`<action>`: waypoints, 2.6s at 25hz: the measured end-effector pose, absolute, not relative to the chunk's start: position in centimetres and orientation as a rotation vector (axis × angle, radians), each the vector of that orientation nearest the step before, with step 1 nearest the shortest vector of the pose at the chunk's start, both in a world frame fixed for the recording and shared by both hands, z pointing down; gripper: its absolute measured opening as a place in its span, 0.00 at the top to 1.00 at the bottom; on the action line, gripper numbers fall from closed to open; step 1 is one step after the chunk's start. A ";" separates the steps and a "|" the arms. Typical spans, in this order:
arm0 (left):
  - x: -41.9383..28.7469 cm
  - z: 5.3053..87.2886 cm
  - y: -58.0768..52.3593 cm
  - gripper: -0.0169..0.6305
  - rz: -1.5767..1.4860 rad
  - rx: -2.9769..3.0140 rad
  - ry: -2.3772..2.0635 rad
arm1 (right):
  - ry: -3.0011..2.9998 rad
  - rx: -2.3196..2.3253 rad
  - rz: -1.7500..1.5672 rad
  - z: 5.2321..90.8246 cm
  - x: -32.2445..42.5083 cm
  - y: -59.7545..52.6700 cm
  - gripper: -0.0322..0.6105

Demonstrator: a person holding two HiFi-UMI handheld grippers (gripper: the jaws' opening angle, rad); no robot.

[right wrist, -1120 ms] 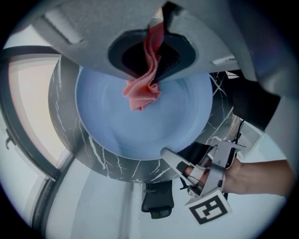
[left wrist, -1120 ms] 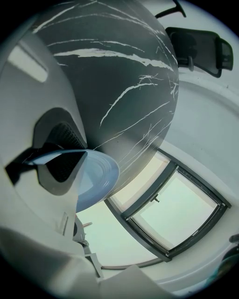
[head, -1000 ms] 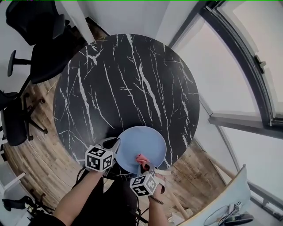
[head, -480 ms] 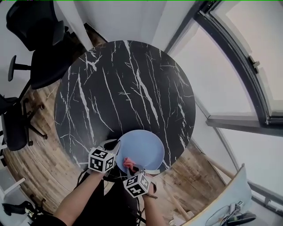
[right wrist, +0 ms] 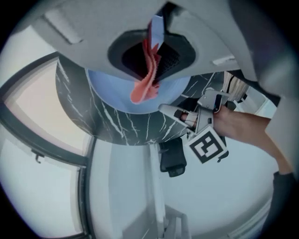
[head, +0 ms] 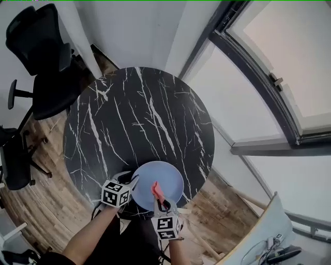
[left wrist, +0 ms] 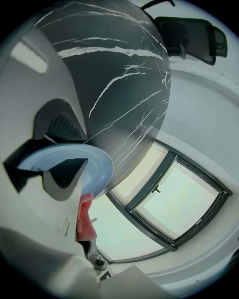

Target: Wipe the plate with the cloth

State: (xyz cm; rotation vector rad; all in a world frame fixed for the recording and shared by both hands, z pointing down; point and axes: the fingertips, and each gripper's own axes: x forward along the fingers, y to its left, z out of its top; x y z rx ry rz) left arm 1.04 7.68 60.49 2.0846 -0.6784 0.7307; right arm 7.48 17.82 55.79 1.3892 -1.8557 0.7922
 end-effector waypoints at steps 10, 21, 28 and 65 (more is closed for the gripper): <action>-0.3 50.5 7.6 0.85 0.587 2.289 -0.639 | -1.922 1.827 0.754 45.4 10.0 15.1 0.93; -1.2 35.9 8.2 0.97 0.303 2.592 -0.636 | -2.002 2.100 0.590 33.8 10.0 14.3 0.93; -1.3 30.3 9.7 0.97 0.170 2.740 -0.593 | -2.054 2.171 0.512 29.9 8.2 14.7 0.93; -2.3 28.8 10.0 0.97 0.140 2.853 -0.645 | -2.086 2.268 0.429 27.2 8.7 16.6 0.93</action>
